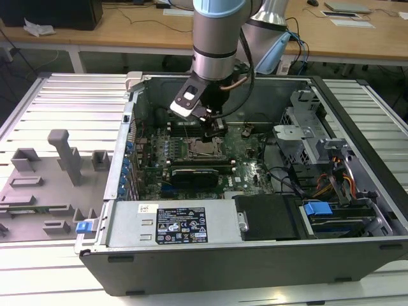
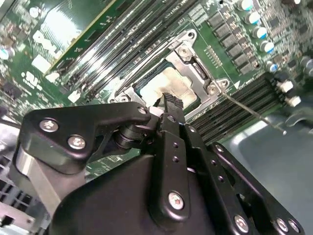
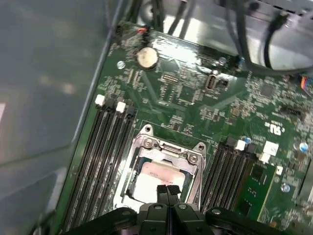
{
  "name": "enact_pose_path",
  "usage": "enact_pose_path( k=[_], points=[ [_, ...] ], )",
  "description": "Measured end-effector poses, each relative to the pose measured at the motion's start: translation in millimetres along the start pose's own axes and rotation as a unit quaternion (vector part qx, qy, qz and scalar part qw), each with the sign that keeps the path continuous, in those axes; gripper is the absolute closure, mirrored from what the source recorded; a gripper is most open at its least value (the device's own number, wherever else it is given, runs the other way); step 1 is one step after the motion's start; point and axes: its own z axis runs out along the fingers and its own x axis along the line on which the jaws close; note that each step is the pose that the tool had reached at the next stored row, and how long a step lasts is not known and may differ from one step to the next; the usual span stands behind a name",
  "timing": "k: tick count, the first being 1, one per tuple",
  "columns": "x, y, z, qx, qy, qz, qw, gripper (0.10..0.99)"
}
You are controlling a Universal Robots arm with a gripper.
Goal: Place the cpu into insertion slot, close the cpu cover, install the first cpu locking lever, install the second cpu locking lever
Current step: 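Close the cpu cover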
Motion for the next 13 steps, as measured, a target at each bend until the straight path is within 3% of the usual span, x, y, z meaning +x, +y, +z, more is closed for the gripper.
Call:
enact_pose_path(
  k=[3,6,7,11,13],
  points=[
    [0.0,0.0,0.2,0.0010,0.0004,-0.043,0.9991,0.980],
    [0.0,0.0,0.3,0.0021,0.0007,-0.085,0.9964,0.980],
    [0.0,0.0,0.4,0.0027,0.0009,-0.108,0.9941,0.980],
    [0.0,0.0,0.5,0.0037,0.0012,-0.152,0.9883,0.980],
    [0.0,0.0,0.6,0.0043,0.0014,-0.176,0.9844,0.980]
  ],
)
